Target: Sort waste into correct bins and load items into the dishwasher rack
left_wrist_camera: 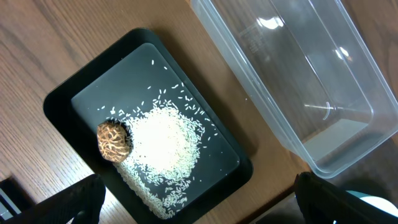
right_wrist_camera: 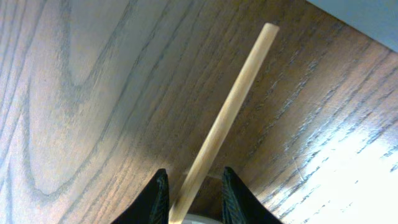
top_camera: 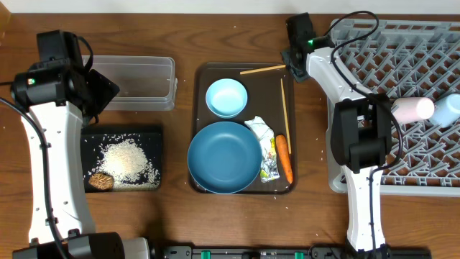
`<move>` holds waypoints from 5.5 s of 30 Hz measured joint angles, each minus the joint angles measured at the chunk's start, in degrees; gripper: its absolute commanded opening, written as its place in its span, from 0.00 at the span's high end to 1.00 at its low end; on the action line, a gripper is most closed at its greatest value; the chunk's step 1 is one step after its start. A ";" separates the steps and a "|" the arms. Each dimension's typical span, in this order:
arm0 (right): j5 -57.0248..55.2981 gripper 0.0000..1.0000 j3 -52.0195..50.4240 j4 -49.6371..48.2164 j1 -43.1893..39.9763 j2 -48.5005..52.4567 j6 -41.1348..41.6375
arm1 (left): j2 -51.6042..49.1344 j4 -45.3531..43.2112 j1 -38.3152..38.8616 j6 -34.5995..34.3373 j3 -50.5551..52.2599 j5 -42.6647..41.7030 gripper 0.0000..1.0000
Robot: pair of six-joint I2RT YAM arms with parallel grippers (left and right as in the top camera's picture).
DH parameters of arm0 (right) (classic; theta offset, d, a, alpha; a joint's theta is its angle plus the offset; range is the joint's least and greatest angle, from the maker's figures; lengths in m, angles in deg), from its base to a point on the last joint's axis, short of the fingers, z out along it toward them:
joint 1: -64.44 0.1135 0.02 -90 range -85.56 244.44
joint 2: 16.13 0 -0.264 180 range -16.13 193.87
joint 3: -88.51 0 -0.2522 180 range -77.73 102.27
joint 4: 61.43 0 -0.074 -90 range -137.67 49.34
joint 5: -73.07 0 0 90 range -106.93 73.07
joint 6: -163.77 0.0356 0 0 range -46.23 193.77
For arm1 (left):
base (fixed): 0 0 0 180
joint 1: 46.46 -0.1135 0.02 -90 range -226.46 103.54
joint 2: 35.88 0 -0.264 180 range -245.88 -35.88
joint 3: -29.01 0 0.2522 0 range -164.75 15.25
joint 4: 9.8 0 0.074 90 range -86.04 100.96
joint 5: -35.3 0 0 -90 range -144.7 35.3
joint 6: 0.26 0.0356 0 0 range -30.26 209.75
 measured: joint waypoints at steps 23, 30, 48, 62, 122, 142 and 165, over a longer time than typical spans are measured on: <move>3.98 0.99 0.26 -0.24 -1.40 0.00 -0.72 | 0.00 0.00 0.00 -0.02 0.00 0.00 0.02; 4.66 0.99 2.89 -0.11 -1.66 -0.37 -4.96 | 0.00 0.00 0.00 -0.02 0.00 0.00 0.02; 4.61 0.99 3.65 3.23 -8.50 -23.06 -39.98 | 0.00 0.00 0.00 -0.02 0.00 0.00 0.02; 1.31 0.99 4.39 12.00 -15.08 -25.46 -64.46 | 0.00 0.00 0.00 -0.02 0.00 0.00 0.02; 3.98 0.08 4.26 29.90 10.71 -5.14 -53.42 | 0.00 0.00 0.00 0.00 0.00 0.00 0.02; 7.96 0.16 4.26 29.16 9.49 0.96 -56.48 | 0.00 0.02 0.00 -0.02 0.00 0.00 0.02; 9.07 0.99 4.20 29.38 8.72 0.96 -56.65 | 0.00 0.00 0.00 -0.02 0.00 -0.02 0.02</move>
